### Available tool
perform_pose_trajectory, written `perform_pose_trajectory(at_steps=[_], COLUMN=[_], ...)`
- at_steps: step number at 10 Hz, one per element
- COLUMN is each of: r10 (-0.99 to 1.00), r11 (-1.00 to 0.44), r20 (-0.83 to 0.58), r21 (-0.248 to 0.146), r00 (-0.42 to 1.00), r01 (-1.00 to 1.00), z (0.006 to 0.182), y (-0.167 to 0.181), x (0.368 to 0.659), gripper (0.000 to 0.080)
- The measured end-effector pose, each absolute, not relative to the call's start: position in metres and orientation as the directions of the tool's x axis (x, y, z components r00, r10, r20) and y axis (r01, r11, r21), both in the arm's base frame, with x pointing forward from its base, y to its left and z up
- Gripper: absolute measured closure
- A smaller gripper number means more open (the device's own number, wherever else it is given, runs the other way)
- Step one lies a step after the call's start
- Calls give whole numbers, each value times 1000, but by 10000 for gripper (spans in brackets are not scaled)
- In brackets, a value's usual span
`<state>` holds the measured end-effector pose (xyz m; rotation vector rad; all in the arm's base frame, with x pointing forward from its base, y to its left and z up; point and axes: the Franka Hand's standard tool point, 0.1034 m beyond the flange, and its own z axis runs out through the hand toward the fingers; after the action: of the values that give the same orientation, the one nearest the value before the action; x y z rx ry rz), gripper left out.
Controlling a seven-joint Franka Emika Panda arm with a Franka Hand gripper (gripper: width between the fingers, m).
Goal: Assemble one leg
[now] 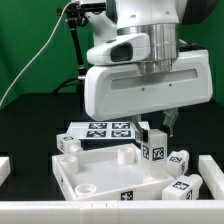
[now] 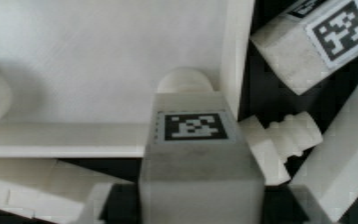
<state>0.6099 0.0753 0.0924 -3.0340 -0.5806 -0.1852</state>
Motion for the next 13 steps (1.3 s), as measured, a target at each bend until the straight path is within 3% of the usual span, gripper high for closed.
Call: perform_pose_trajectory(at_steps=[4,7,9,11,13], r10=[20,-274,-519,-780,-825], r11=[-997,-957,-849,-616,-556], r20=[137,128,84,9,2], r21=[-75,-132,-165,-192,-189], r00=[990,953,851,626,566], r01=[30,-257,-502,-764,-809], z=[92,92,92,92,92], y=[84,96,102,112,115], x=[611,612,611,609,608], gripper=[518,518,518,518,518])
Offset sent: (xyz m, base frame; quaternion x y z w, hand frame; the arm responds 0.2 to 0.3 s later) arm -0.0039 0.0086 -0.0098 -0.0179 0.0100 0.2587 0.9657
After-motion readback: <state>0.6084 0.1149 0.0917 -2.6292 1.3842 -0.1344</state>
